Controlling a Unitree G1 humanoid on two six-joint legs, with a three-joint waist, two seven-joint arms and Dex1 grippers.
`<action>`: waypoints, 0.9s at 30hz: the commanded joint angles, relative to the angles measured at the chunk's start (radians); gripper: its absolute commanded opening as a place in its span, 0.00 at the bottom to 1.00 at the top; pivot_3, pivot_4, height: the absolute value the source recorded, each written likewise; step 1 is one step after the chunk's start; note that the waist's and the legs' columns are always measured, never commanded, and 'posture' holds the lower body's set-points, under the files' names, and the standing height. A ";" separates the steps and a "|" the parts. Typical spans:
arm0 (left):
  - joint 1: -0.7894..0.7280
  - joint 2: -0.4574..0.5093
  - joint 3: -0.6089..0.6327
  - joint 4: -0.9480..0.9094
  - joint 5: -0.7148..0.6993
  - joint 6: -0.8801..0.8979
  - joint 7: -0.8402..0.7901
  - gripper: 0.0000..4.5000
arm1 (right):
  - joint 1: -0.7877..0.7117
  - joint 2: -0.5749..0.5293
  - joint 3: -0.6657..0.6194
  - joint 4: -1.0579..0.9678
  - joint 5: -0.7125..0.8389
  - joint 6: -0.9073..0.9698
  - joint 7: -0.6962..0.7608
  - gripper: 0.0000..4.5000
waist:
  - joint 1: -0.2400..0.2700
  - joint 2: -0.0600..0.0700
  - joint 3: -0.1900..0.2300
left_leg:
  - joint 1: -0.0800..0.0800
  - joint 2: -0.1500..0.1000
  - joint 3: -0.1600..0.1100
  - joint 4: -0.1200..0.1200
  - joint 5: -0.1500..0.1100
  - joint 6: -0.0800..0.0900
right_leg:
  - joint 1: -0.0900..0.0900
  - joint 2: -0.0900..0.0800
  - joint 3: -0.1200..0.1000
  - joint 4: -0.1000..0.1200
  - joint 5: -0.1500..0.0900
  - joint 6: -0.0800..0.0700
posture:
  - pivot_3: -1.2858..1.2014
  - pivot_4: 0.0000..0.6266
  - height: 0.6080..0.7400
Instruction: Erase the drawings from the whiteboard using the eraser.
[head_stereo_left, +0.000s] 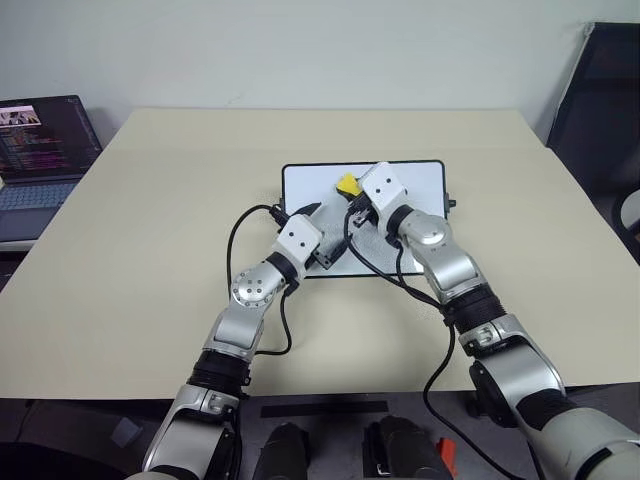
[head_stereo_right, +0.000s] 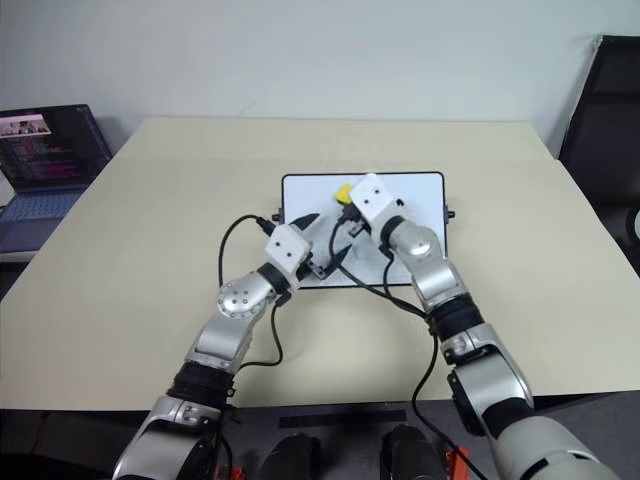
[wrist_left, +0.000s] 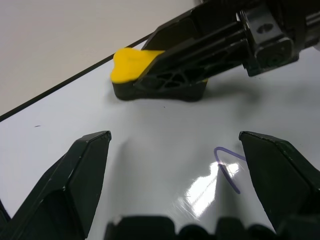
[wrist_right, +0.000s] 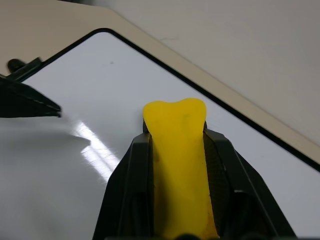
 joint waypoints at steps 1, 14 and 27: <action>-0.007 0.001 0.009 -0.033 -0.006 -0.014 0.005 1.00 | -0.008 -0.016 -0.032 0.021 -0.007 0.005 -0.013 0.23 | 0.001 0.000 0.000 | 0.000 0.000 0.000 0.000 0.000 0.000 | 0.000 0.000 0.000 0.000 0.000 0.000 | 0.52 0.24 1.00; 0.015 0.005 0.016 -0.060 -0.004 -0.003 0.015 1.00 | 0.178 -0.075 -0.011 -0.123 -0.017 0.049 0.041 0.23 | 0.010 0.000 0.000 | 0.001 -0.001 -0.001 0.000 0.000 0.000 | 0.002 -0.001 0.000 -0.001 0.000 0.000 | 0.52 0.24 1.00; 0.015 0.006 0.017 -0.057 -0.005 -0.002 0.017 1.00 | 0.189 -0.096 -0.038 -0.161 -0.015 0.085 0.024 0.23 | 0.010 0.000 0.000 | 0.007 -0.001 0.000 0.000 0.001 0.001 | 0.007 -0.001 0.000 0.000 0.000 0.000 | 0.52 0.24 1.00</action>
